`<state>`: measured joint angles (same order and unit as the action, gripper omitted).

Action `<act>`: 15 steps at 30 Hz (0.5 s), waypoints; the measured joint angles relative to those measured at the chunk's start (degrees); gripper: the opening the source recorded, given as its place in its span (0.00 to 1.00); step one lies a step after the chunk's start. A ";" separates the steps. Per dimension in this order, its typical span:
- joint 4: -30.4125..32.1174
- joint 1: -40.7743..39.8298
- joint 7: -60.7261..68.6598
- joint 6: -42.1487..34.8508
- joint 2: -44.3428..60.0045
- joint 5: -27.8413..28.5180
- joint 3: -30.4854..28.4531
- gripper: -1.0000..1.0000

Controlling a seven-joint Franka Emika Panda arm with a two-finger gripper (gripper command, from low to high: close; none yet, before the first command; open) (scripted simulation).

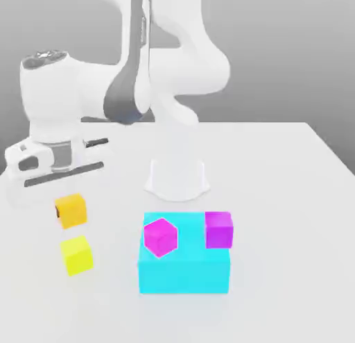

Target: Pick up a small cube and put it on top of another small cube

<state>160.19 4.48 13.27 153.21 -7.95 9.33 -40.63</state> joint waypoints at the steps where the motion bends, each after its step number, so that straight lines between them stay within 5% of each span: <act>1: -0.09 0.58 1.02 0.48 0.68 -1.40 -0.31 0.00; 15: -0.43 2.76 17.47 10.18 13.49 -24.53 2.70 0.00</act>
<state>159.76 7.24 30.74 163.40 5.53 -15.20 -37.93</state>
